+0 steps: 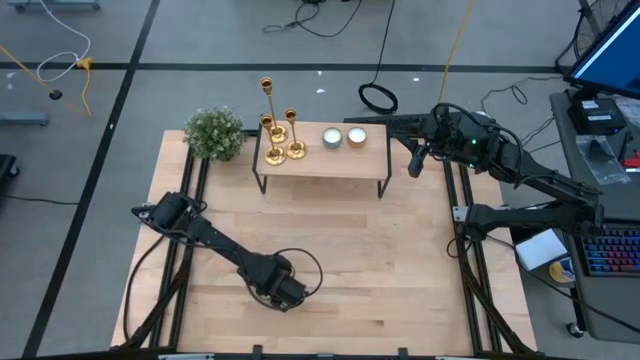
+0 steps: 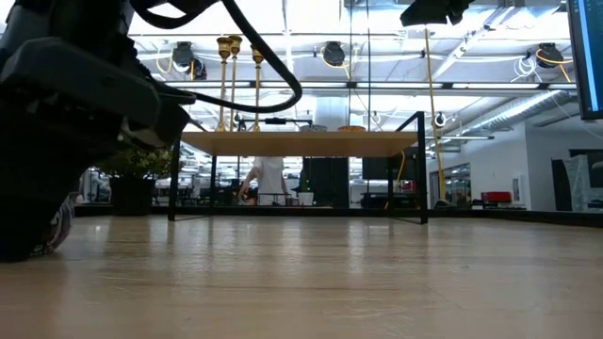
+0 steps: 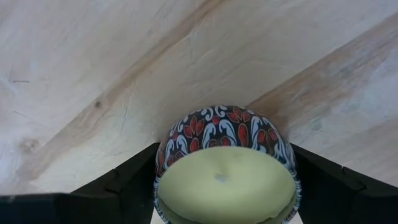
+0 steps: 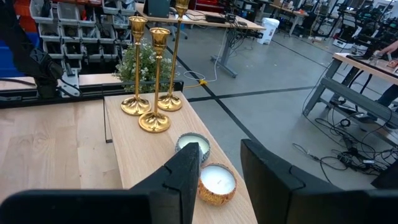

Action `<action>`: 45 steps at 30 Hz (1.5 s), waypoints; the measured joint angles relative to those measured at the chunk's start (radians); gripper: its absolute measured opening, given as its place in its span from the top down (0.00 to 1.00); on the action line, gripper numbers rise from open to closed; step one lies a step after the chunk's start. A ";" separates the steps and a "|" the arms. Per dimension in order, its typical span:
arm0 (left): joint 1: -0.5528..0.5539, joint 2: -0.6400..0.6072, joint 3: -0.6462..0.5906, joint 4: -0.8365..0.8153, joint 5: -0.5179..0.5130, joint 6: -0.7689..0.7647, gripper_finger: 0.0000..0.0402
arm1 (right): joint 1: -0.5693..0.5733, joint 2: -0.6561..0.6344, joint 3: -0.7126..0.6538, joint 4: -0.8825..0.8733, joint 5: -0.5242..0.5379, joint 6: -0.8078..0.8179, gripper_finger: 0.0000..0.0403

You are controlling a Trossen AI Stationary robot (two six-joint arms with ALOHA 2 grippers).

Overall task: Pick & Place candle stick holders
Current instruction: Put the red and black scented candle on the shelf

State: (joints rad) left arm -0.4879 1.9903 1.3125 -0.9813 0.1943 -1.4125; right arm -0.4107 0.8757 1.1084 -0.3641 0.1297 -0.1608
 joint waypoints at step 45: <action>0.584 0.197 1.043 -0.213 -0.641 0.855 0.27 | 0.000 0.000 0.000 0.000 0.004 -0.058 0.72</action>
State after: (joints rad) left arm 0.0960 2.1874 2.3556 -1.1939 -0.4471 -0.5573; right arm -0.4106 0.8757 1.1084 -0.3641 0.1341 -0.2190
